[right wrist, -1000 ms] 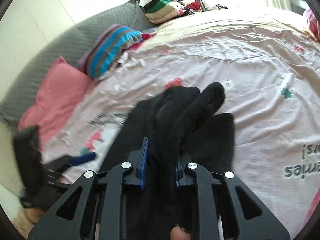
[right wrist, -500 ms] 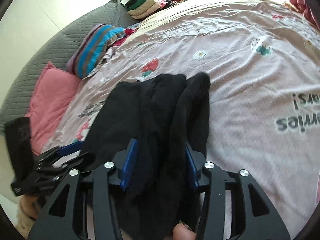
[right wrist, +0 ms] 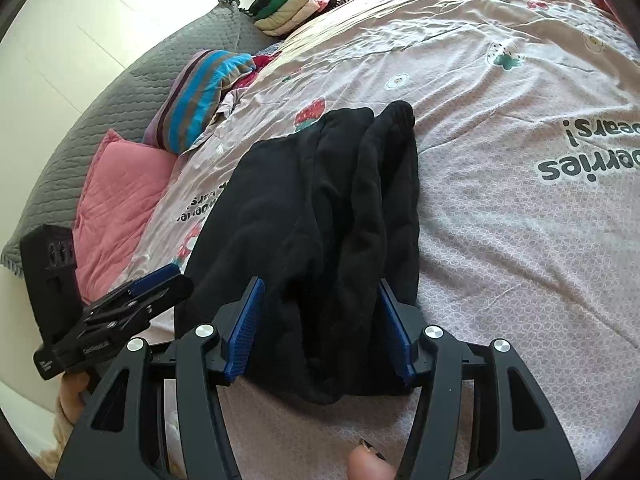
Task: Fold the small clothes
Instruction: 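Pinch the folded edge with the right tool and press it flat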
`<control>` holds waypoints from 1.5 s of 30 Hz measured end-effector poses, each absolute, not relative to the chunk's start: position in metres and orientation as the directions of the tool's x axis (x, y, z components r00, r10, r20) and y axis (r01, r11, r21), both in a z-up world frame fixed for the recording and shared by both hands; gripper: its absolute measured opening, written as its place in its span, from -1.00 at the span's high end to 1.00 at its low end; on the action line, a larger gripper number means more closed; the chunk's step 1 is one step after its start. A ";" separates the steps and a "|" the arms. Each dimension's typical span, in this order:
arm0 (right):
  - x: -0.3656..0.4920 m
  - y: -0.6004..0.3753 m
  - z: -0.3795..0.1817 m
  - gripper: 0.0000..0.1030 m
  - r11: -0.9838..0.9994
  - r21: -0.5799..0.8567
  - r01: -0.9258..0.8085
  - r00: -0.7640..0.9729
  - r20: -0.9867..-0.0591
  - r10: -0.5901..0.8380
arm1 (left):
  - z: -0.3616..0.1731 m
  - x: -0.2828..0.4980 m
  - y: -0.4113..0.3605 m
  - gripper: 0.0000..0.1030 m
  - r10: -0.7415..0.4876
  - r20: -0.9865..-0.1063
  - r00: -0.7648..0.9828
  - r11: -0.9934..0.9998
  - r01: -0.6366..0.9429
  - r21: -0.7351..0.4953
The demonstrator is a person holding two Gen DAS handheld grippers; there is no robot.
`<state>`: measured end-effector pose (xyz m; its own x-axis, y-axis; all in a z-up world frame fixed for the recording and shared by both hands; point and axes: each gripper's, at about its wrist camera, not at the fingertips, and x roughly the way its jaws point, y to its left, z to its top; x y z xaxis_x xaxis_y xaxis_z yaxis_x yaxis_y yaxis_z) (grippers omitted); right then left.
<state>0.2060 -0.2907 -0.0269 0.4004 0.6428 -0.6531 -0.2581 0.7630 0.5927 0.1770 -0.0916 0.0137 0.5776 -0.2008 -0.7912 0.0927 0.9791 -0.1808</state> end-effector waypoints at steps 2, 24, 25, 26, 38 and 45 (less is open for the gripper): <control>0.207 -0.290 -0.028 -0.07 0.762 0.596 -0.252 0.399 -0.653 0.643 | 0.013 0.174 -0.091 -0.33 -0.208 -0.789 0.577 0.977 0.089 -0.193; 0.191 -0.282 -0.024 0.46 0.841 0.466 -0.275 0.477 -0.693 0.540 | 0.007 0.167 -0.093 0.01 -0.255 -0.809 0.530 0.967 0.126 -0.222; 0.189 -0.281 -0.022 0.43 0.852 0.446 -0.274 0.492 -0.696 0.523 | 0.007 0.167 -0.092 0.01 -0.256 -0.808 0.530 0.967 0.126 -0.223; 0.187 -0.281 -0.021 0.40 0.857 0.436 -0.273 0.500 -0.697 0.514 | 0.007 0.167 -0.093 0.01 -0.256 -0.810 0.529 0.967 0.126 -0.223; 0.172 -0.275 -0.011 -0.12 0.924 0.289 -0.250 0.588 -0.713 0.382 | 0.008 0.165 -0.088 -0.09 -0.247 -0.809 0.534 0.969 0.116 -0.220; 0.167 -0.281 0.006 -0.23 0.929 0.272 -0.250 0.636 -0.677 0.369 | 0.012 0.161 -0.088 -0.25 -0.239 -0.803 0.546 0.971 0.114 -0.211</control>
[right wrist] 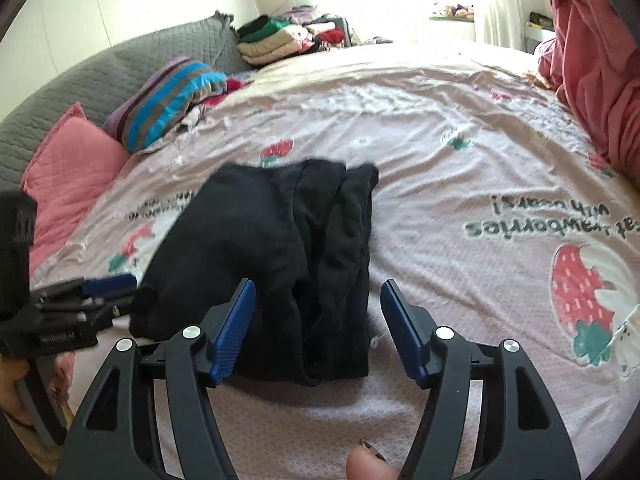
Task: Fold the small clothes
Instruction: 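Pinch the folded edge with the right tool and press it flat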
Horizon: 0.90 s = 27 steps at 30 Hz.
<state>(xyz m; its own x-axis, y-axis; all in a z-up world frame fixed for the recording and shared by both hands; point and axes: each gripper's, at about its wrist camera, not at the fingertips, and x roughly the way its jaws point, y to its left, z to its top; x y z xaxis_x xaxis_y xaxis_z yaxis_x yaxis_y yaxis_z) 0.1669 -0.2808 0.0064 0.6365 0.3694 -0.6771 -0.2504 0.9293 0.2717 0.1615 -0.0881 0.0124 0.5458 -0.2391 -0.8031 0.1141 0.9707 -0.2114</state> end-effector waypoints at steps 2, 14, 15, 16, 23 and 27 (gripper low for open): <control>0.171 -0.283 0.015 -0.23 0.920 0.292 -0.261 0.647 -0.655 0.391 | 0.015 0.159 -0.089 -0.30 -0.237 -0.795 0.559 0.971 0.115 -0.208; 0.288 -0.255 -0.010 0.22 0.894 0.367 -0.255 0.466 -0.764 0.447 | 0.017 0.173 -0.106 -0.61 -0.217 -0.791 0.572 0.976 0.137 -0.169; 0.295 -0.254 -0.018 0.30 0.899 0.367 -0.237 0.447 -0.780 0.437 | 0.014 0.175 -0.107 -0.61 -0.217 -0.798 0.562 0.976 0.138 -0.168; 0.300 -0.252 -0.023 0.55 0.894 0.379 -0.240 0.431 -0.783 0.448 | 0.011 0.175 -0.108 -0.61 -0.220 -0.801 0.557 0.975 0.140 -0.170; 0.282 -0.258 0.005 0.88 0.894 0.343 -0.290 0.541 -0.712 0.448 | 0.011 0.174 -0.111 -0.63 -0.240 -0.789 0.566 0.971 0.155 -0.184; 0.286 -0.252 -0.009 0.88 0.926 0.257 -0.276 0.534 -0.761 0.370 | 0.006 0.175 -0.117 -0.65 -0.244 -0.798 0.552 0.969 0.162 -0.185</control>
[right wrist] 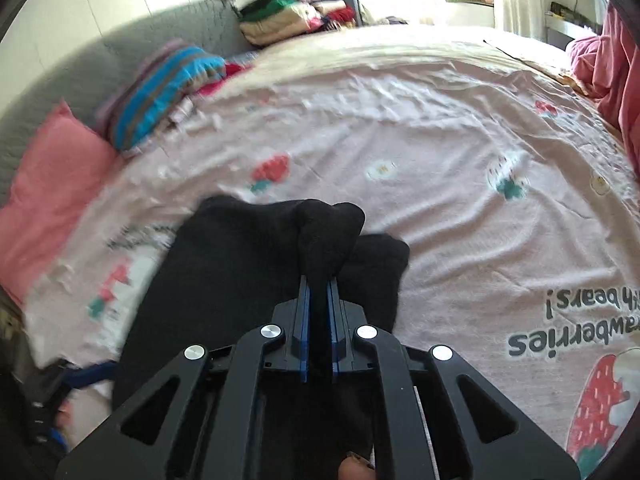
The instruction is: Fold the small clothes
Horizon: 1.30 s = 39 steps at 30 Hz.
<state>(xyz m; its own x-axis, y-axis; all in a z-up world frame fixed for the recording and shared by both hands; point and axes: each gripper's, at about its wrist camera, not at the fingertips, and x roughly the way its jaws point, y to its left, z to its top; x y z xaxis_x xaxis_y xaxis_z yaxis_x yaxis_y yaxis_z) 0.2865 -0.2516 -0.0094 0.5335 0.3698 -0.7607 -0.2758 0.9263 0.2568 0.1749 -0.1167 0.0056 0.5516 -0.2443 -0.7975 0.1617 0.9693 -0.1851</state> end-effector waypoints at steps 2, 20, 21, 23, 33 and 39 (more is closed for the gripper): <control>0.289 -0.250 -0.024 0.82 0.937 0.233 -0.262 0.518 -0.785 0.340 | 0.005 0.173 -0.119 -0.66 -0.235 -0.802 0.549 0.971 0.168 -0.169; 0.202 -0.274 0.068 -0.86 0.927 0.252 -0.276 0.723 -0.581 0.374 | 0.042 0.146 -0.108 -0.81 -0.227 -0.742 0.630 0.974 0.160 -0.162; 0.197 -0.275 0.072 -0.86 0.927 0.249 -0.280 0.731 -0.571 0.374 | 0.044 0.143 -0.106 -0.81 -0.222 -0.738 0.637 0.975 0.157 -0.157; 0.182 -0.275 0.080 -0.90 0.929 0.236 -0.287 0.750 -0.548 0.370 | 0.048 0.138 -0.103 -0.81 -0.212 -0.728 0.652 0.977 0.153 -0.148; 0.114 -0.270 0.086 -0.91 0.953 0.145 -0.264 0.811 -0.501 0.301 | 0.056 0.105 -0.085 -0.82 -0.182 -0.695 0.696 0.983 0.137 -0.120; 0.077 -0.257 0.068 -0.91 0.970 0.080 -0.231 0.824 -0.514 0.239 | 0.049 0.080 -0.074 -0.82 -0.170 -0.690 0.704 0.985 0.127 -0.112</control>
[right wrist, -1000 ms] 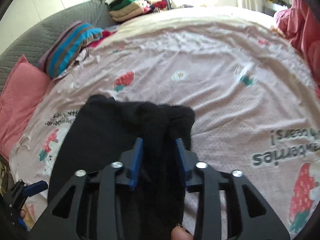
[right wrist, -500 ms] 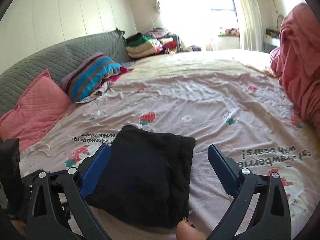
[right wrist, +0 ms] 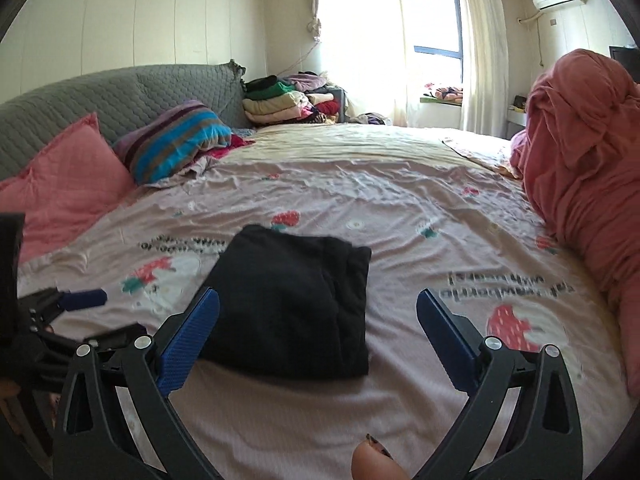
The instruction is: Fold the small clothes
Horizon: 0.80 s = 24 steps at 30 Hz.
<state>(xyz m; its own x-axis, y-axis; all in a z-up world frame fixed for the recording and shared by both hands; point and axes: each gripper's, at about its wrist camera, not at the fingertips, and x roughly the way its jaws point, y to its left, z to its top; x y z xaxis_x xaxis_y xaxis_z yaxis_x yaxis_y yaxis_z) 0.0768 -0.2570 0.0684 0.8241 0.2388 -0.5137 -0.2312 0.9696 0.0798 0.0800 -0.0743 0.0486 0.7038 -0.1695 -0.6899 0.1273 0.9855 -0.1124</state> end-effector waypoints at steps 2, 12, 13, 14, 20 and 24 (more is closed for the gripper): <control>0.067 -0.256 0.059 -0.91 0.974 0.087 -0.208 0.822 -0.525 0.222 | 0.044 0.072 -0.071 -0.82 -0.164 -0.690 0.705 0.986 0.122 -0.110; 0.039 -0.251 -0.001 -0.91 0.987 0.125 -0.099 0.743 -0.651 0.157 | 0.024 0.052 -0.057 -0.82 -0.161 -0.700 0.696 0.987 0.106 -0.121; 0.037 -0.250 -0.003 -0.91 0.989 0.117 -0.095 0.742 -0.654 0.148 | 0.023 0.050 -0.057 -0.82 -0.158 -0.700 0.697 0.987 0.105 -0.119; 0.035 -0.249 -0.004 -0.91 0.990 0.111 -0.090 0.741 -0.656 0.141 | 0.021 0.050 -0.055 -0.82 -0.157 -0.702 0.695 0.988 0.102 -0.120; 0.030 -0.244 -0.012 -0.91 0.990 0.101 -0.099 0.721 -0.679 0.141 | 0.015 0.045 -0.050 -0.82 -0.155 -0.708 0.689 0.988 0.096 -0.123; 0.029 -0.241 -0.011 -0.91 0.991 0.093 -0.101 0.719 -0.681 0.137 | 0.014 0.043 -0.049 -0.82 -0.153 -0.713 0.685 0.988 0.094 -0.123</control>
<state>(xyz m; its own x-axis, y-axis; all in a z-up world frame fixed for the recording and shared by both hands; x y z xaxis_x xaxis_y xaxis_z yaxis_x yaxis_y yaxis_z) 0.0291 -0.2411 -0.0108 0.7193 0.1374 -0.6810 -0.1013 0.9905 0.0928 0.0431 -0.0488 0.0141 0.6846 -0.1534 -0.7126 0.0938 0.9880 -0.1226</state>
